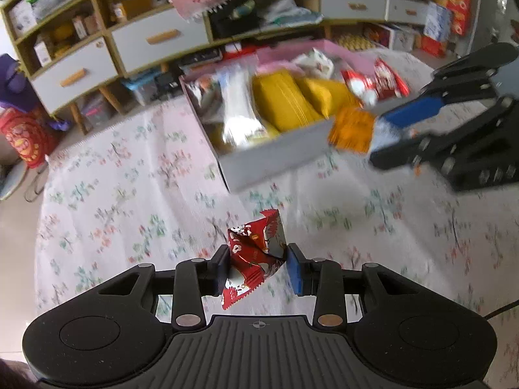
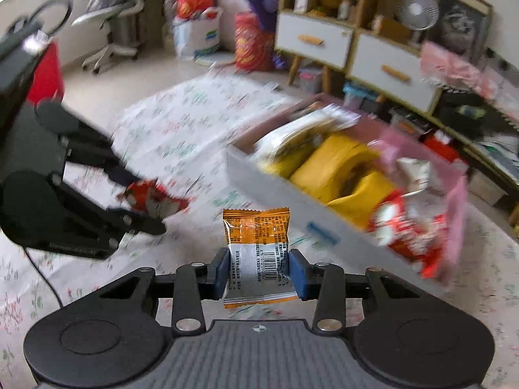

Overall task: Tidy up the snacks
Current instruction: 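Carry the wrapper and orange packet into the pink box and open both tools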

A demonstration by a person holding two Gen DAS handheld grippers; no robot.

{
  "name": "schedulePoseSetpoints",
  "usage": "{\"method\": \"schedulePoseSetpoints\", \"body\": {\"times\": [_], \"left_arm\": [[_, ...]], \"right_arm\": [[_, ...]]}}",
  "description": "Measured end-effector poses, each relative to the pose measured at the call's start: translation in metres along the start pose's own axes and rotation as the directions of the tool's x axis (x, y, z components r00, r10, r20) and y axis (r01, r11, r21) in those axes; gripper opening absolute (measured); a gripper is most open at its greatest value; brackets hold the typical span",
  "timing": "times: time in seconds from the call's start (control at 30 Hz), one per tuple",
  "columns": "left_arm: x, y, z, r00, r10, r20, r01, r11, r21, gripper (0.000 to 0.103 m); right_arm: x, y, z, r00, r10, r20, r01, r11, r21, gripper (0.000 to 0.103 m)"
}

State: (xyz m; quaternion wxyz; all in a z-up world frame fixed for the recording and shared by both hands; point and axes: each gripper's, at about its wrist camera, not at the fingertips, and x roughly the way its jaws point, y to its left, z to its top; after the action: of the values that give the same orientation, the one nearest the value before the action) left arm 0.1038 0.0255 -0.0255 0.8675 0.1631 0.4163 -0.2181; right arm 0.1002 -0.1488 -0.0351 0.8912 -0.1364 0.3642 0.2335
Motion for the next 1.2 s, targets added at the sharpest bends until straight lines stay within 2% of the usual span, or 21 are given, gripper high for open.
{"method": "schedulePoseSetpoints", "body": {"times": [0.17,0.43,0.7,0.8,0.93,1.07,1.13,1.2], "left_arm": [[0.000,-0.004,0.030,0.999,0.001,0.041,0.000,1.000,-0.029,0.034],[0.021,-0.023,0.092,0.995,0.043,0.091,-0.051,0.994,0.093,0.034],[0.053,-0.029,0.143,0.988,0.074,0.136,-0.099,0.978,0.184,0.035],[0.066,-0.034,0.155,0.985,0.089,0.148,-0.123,0.964,0.237,0.035],[0.083,-0.037,0.165,0.986,0.093,0.139,-0.126,0.958,0.256,0.035],[0.094,-0.040,0.167,0.988,0.082,0.133,-0.117,0.954,0.277,0.041],[0.094,-0.041,0.166,0.985,0.105,0.139,-0.141,0.949,0.281,0.052],[0.092,-0.041,0.164,0.983,0.112,0.143,-0.148,0.950,0.274,0.059]], "right_arm": [[-0.016,-0.036,0.011,0.994,-0.076,0.076,0.067,0.991,0.112,0.020],[-0.001,-0.082,0.022,0.985,-0.141,0.102,0.118,0.973,0.200,0.020],[0.016,-0.124,0.020,0.983,-0.114,0.146,0.061,0.944,0.325,0.020],[0.024,-0.135,0.018,0.983,-0.093,0.159,0.028,0.929,0.370,0.021],[0.029,-0.141,0.014,0.983,-0.072,0.169,-0.002,0.916,0.401,0.022],[0.032,-0.144,0.014,0.984,-0.068,0.163,-0.007,0.907,0.420,0.028],[0.030,-0.144,0.013,0.984,-0.074,0.160,0.000,0.908,0.419,0.040],[0.028,-0.144,0.011,0.984,-0.087,0.158,0.013,0.908,0.419,0.044]]}}
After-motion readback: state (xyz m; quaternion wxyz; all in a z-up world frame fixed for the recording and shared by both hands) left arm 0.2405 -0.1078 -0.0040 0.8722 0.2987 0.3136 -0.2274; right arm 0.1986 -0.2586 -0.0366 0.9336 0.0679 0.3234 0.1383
